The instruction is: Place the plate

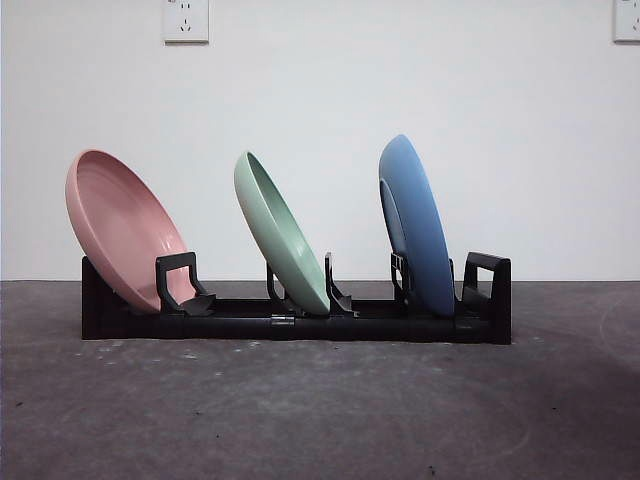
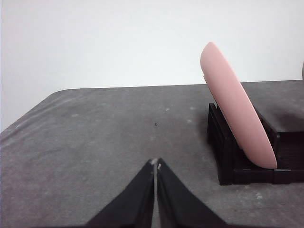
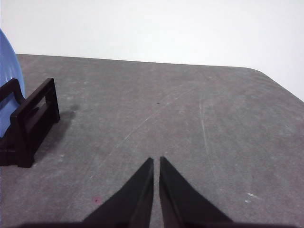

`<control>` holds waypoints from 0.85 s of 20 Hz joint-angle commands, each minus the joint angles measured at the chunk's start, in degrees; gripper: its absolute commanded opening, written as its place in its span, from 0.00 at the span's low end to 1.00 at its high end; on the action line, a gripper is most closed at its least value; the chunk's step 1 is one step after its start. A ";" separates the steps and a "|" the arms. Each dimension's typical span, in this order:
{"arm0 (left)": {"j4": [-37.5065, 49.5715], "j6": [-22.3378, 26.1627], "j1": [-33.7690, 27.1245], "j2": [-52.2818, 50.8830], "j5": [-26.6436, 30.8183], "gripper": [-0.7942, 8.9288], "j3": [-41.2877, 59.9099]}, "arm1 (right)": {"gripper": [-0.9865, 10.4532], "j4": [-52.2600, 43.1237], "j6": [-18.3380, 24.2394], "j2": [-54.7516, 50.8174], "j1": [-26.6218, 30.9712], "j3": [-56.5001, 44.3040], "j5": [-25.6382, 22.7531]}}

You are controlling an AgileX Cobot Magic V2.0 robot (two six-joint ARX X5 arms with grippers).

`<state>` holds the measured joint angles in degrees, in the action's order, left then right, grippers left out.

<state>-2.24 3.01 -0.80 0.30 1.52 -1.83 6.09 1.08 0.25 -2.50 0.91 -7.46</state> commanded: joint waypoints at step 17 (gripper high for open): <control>10.47 -15.74 -0.09 -0.07 -0.02 0.09 0.98 | 0.10 -10.73 -11.39 -0.07 0.00 -0.15 -0.02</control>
<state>5.76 -10.76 -0.80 0.30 1.52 -1.83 -2.63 -8.49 0.25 -2.50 0.91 -7.44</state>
